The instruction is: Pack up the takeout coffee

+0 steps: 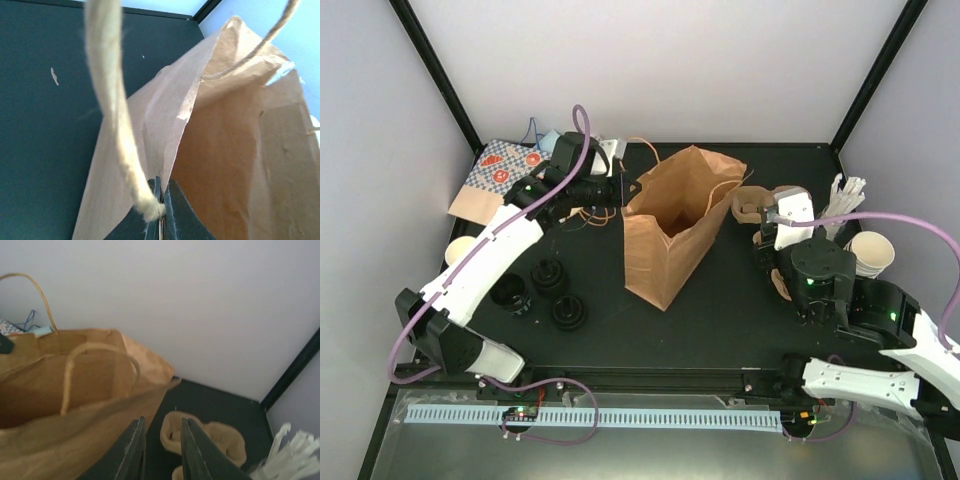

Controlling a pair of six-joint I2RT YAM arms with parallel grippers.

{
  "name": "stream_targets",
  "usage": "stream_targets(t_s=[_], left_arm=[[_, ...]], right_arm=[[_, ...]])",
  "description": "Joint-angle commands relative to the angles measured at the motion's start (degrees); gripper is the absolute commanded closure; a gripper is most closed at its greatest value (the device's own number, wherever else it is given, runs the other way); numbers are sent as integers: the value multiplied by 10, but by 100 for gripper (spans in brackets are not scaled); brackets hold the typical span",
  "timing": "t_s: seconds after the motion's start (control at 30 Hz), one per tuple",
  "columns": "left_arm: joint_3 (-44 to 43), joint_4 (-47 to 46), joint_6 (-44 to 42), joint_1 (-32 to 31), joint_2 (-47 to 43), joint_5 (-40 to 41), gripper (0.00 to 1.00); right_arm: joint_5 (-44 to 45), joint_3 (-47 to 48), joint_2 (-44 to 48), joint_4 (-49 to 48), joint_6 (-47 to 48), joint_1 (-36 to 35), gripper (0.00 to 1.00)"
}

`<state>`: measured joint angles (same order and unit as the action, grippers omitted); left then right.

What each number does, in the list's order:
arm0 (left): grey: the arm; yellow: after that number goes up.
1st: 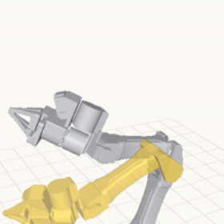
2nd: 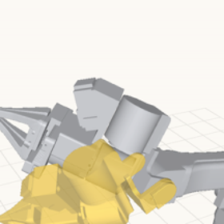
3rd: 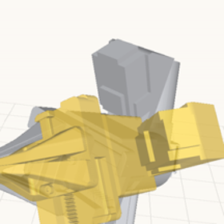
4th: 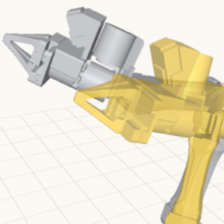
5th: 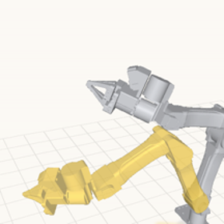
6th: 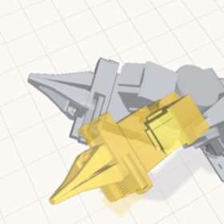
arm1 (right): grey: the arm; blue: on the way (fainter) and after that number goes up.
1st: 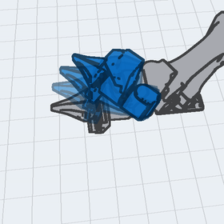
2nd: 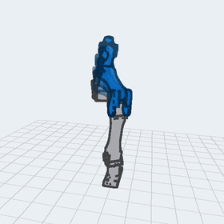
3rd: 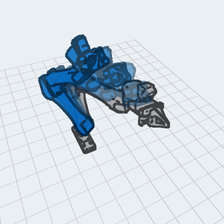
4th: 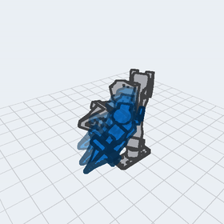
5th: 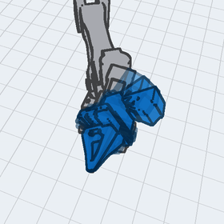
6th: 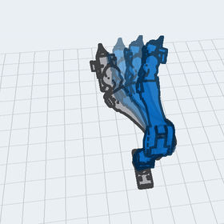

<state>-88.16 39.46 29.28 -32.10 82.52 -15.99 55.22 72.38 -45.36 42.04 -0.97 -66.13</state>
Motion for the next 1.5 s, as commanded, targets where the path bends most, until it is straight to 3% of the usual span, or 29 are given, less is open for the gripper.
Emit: stream_targets(t_s=[0.0,0.1,0.2,0.3,0.47,0.5,0.63,0.77,0.87,1.1,1.47], left_arm=[[2,-94,45,18,8,-29,99],[-3,-102,40,27,13,-14,98],[2,-108,25,32,10,-8,94],[12,-110,14,34,3,-8,90],[24,-104,-5,34,-12,-8,81],[24,-100,-10,34,-14,-11,76],[31,-97,-39,34,-47,-8,54],[37,-82,-55,34,-82,18,34],[43,-67,-69,34,-105,32,22],[65,-38,-105,34,-159,55,17],[107,13,-155,34,-250,127,13]], right_arm=[[-68,5,-5,129,-142,44,76],[-146,-19,-10,142,-168,104,75],[-268,-45,-17,138,-192,209,71],[-323,-60,-35,145,-236,292,60],[-330,-107,-42,130,-316,364,23],[-331,-122,-36,119,-331,371,21],[-350,-174,-23,81,-364,407,20],[-431,-194,-71,57,-357,474,20],[-395,-181,-125,70,-383,485,21],[-302,-161,-201,70,-476,493,23],[-343,-176,-262,6,-491,576,23]])
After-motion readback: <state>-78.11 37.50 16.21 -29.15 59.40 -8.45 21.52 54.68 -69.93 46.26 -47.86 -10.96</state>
